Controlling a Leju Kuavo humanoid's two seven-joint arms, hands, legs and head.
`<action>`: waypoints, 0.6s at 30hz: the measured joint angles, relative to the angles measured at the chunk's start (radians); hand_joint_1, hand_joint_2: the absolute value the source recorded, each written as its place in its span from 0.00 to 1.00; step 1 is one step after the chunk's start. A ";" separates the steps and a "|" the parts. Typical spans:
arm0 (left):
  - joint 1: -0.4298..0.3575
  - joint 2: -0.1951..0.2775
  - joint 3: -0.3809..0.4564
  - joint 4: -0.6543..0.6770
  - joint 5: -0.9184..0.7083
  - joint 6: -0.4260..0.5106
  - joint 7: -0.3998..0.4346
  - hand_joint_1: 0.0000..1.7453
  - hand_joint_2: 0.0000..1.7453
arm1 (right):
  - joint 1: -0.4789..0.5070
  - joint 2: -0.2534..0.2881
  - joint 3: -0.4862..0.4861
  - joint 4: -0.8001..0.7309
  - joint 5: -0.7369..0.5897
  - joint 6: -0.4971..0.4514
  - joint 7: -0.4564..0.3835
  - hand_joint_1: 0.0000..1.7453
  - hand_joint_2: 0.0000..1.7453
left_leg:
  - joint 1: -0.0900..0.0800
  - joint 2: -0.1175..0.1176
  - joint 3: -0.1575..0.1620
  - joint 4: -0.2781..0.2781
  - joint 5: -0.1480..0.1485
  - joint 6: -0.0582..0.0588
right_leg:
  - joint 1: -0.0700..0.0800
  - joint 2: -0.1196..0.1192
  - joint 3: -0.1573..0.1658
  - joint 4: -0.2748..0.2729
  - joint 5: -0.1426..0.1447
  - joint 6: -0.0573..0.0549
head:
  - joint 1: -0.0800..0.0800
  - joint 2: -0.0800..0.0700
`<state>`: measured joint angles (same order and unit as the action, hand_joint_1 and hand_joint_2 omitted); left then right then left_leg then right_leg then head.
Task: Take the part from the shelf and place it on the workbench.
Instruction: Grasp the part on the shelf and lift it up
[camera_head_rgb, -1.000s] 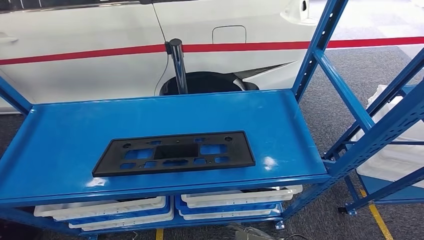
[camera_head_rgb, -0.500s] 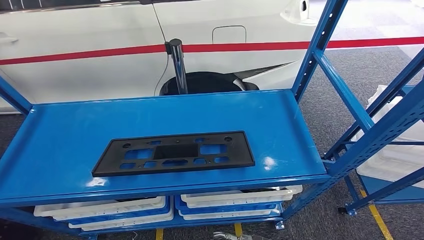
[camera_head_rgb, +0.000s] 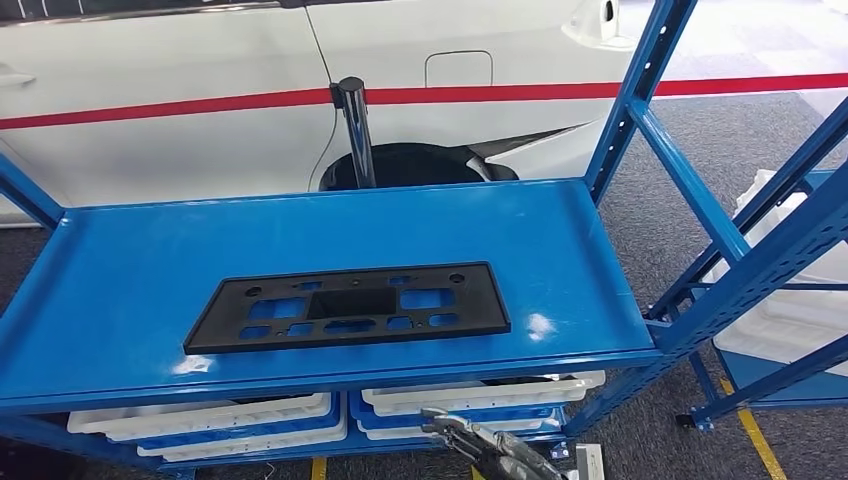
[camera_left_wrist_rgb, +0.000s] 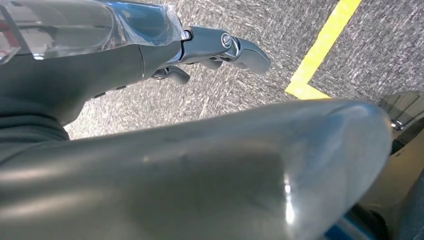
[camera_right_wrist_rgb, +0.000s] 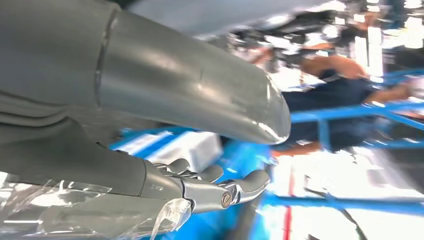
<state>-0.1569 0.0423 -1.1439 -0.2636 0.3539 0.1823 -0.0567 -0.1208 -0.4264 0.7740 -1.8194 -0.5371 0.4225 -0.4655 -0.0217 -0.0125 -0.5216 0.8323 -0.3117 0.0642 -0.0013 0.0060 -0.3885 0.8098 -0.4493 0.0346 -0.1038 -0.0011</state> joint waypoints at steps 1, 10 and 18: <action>0.003 0.000 0.004 0.000 0.003 0.003 -0.001 0.00 0.00 | 0.004 0.009 -0.020 -0.007 -0.006 -0.008 0.002 0.00 0.00 | 0.000 0.000 0.000 0.000 0.000 0.000 | 0.000 0.000 0.000 0.000 0.000 0.000 | 0.000 0.000; 0.025 0.000 0.033 0.000 0.039 0.030 -0.035 0.00 0.00 | 0.031 0.101 -0.185 -0.080 -0.048 -0.136 0.012 0.00 0.00 | 0.000 0.000 -0.001 0.000 0.000 0.000 | 0.000 0.000 -0.001 0.000 0.000 0.000 | 0.000 0.000; 0.029 0.002 0.078 0.000 0.086 0.058 -0.054 0.00 0.00 | -0.023 0.158 -0.247 -0.135 0.382 -0.510 0.198 0.00 0.00 | 0.000 0.000 -0.002 0.000 0.000 0.000 | 0.000 0.000 -0.002 0.000 0.000 0.000 | 0.000 0.000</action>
<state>-0.1274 0.0442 -1.0657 -0.2632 0.4401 0.2404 -0.1103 -0.1434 -0.2688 0.5271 -1.9549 -0.1552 -0.0876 -0.2675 -0.0217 -0.0125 -0.5236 0.8325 -0.3114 0.0640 -0.0013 0.0061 -0.3905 0.8099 -0.4491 0.0346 -0.1039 -0.0011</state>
